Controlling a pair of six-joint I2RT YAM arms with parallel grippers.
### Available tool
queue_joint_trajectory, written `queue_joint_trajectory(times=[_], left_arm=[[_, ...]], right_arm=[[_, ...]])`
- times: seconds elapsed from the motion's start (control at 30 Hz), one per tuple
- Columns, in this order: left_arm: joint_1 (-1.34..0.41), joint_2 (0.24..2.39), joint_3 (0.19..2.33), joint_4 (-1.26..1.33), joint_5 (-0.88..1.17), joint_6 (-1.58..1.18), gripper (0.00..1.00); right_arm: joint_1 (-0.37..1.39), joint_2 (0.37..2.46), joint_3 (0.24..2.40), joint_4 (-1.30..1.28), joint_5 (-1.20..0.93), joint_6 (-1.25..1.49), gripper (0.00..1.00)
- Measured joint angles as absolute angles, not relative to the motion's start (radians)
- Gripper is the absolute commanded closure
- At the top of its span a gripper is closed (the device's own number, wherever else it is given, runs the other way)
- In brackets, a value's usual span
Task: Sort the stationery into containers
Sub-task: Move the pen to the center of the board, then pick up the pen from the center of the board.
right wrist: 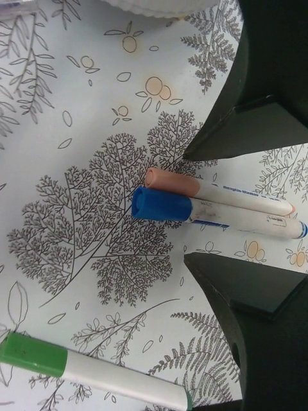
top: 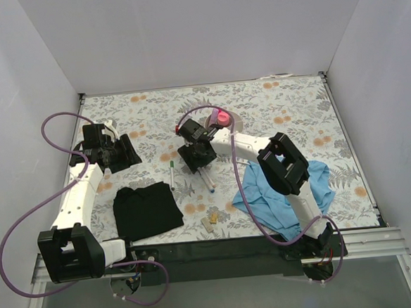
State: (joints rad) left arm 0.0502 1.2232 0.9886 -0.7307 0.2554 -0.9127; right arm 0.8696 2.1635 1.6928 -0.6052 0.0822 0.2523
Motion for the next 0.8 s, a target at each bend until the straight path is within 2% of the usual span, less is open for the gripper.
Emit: queue_joint_trajectory(times=[0.1,0.2,0.37,0.8], left_arm=[[0.05,1.223,0.989,-0.727,0.267,-0.916,0.5],[0.05,1.223,0.989,-0.725,0.275,-0.92,0.5],[0.05,1.223,0.988,-0.725,0.279,-0.921,0.5],[0.05,1.22,0.986,-0.725,0.281,-0.923,0.49]], right_arm=[[0.87,2.162,1.71,-0.605,0.081,0.225,0.35],[0.871,2.147,1.714,-0.602,0.096,0.206,0.48],[0.871,2.13,1.72,-0.599,0.074,0.199,0.57],[0.871,2.132,1.719,-0.591,-0.041,0.219,0.54]])
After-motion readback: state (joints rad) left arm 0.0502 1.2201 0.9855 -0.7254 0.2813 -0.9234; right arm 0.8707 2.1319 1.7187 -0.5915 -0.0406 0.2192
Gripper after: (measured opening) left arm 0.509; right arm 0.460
